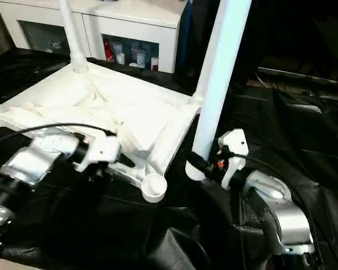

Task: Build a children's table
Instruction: Insert table leg to table base

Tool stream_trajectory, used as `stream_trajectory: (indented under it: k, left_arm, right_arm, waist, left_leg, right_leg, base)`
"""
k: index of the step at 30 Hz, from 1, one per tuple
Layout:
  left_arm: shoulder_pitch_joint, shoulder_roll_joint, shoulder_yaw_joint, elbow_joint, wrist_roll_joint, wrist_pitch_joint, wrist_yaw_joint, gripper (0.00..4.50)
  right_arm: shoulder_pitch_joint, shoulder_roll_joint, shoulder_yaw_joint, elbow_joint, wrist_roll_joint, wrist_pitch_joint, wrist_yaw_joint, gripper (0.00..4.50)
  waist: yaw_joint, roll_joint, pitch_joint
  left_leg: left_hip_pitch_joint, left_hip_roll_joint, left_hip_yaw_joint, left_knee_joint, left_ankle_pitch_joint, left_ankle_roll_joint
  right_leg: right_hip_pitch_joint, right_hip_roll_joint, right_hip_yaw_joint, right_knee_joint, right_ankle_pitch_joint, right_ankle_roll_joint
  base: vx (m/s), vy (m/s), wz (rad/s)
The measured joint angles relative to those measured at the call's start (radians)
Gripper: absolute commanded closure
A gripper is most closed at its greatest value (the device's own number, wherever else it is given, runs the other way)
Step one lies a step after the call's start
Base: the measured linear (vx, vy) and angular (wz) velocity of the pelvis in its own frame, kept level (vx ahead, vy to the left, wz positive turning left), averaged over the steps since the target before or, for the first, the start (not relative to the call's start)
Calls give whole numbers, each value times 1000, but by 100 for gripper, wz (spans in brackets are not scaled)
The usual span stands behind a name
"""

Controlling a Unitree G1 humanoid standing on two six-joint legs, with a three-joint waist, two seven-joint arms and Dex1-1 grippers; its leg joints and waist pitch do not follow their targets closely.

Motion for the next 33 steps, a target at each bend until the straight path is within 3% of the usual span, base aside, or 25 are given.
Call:
stream_trajectory:
  k: [9, 15, 22, 29, 33]
  left_arm:
    - [-58, -36, -12, 146, 26, -64, 22, 244]
    - [-91, -25, -24, 221, 72, -90, 28, 305]
    - [-125, -13, -43, 275, 111, -93, 33, 350]
    - [-130, -5, -51, 266, 137, -42, 34, 387]
    - [-85, 7, -20, 159, 117, 120, 32, 400]
  right_arm:
    - [0, -3, 4, -5, 0, 3, 0, 257]
    - [8, 1, 20, -7, -7, 3, -2, 257]
    - [2, 13, 22, -2, -12, 2, -4, 257]
    - [-20, 29, 29, 19, -18, 2, -25, 257]
    - [-30, 44, 31, 39, -22, 3, -45, 257]
  waist:
    - [2, 1, 0]
    - [2, 3, 0]
    - [15, 3, 0]
    - [8, 3, 0]
    - [-8, 3, 0]
  left_leg:
    - [0, 0, 0, 0, 0, 0]
    - [0, 0, 0, 0, 0, 0]
    - [0, 0, 0, 0, 0, 0]
    - [1, 0, 1, 0, 0, -1]
    - [1, 0, 1, -1, 1, -1]
  right_leg:
    - [0, 0, 0, 0, 0, 0]
    - [0, 0, 0, 0, 0, 0]
    - [0, 0, 0, 1, 0, 0]
    - [1, 0, 1, 2, 0, -1]
    - [0, 0, 1, 3, 1, -1]
  base:
    - [0, 0, 0]
    - [0, 0, 0]
    - [0, 0, 0]
    - [0, 0, 0]
    - [0, 0, 0]
